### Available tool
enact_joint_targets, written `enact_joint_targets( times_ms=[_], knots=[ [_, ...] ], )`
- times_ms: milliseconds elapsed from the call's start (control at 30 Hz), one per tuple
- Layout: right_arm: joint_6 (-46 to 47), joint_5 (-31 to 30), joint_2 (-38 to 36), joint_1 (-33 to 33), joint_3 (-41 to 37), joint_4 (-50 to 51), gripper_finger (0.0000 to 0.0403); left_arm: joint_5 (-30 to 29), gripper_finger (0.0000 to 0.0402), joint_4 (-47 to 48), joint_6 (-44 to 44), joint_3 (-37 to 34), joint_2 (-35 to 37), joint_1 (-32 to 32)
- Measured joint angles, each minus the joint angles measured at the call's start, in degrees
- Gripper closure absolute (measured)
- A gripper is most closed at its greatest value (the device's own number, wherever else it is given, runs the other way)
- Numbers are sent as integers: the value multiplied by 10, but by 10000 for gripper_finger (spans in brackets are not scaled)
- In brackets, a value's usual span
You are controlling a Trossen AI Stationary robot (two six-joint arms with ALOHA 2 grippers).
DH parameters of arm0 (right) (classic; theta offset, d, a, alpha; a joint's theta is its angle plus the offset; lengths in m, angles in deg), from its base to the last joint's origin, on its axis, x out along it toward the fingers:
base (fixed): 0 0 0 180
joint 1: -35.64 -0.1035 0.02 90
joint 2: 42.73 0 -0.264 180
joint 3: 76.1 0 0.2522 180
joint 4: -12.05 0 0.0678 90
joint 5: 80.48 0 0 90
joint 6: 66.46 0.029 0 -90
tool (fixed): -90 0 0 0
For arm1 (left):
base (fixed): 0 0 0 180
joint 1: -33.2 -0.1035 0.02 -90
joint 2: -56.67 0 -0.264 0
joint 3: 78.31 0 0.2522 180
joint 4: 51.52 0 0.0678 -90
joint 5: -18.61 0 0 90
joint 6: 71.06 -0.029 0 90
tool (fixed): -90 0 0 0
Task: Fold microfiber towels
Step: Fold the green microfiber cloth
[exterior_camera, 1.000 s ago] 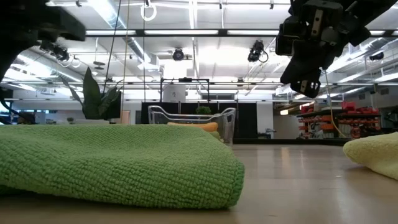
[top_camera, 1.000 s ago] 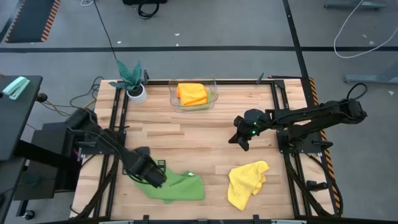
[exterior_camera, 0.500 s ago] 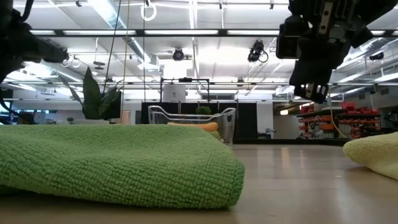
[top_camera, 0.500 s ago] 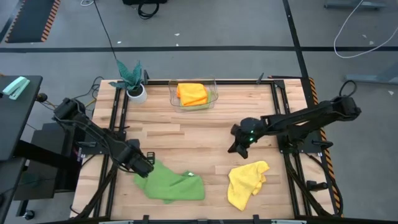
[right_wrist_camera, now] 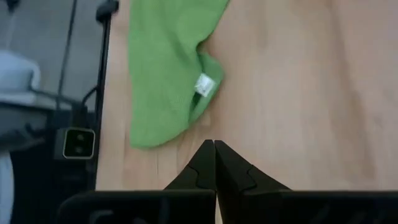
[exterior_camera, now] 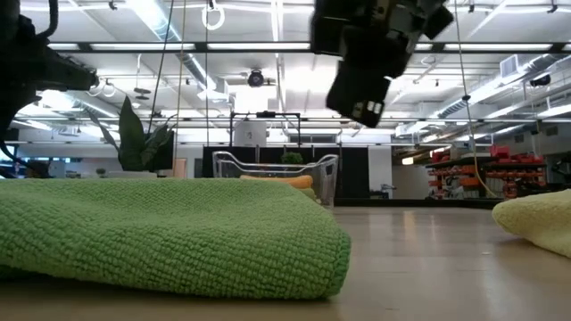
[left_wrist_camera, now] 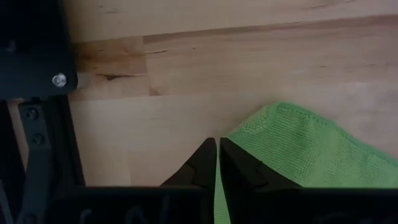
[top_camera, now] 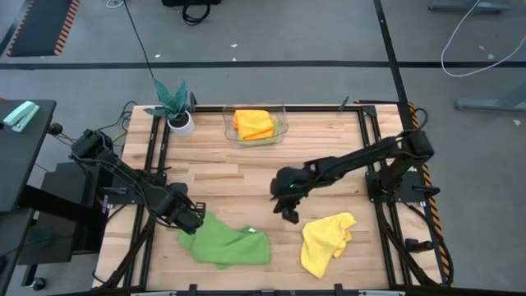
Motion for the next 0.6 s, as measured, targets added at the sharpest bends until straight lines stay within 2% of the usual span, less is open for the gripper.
enact_joint_targets(
  times_ms=[133,300,600],
  knots=[
    [-35,2,69,-20,73,51,401,-10,373,-1,-4,0,0,0],
    [-44,6,122,-33,141,57,401,-18,385,0,-9,0,0,0],
    [-24,6,195,-56,208,60,401,-25,383,-2,-8,0,0,0]
  ],
)
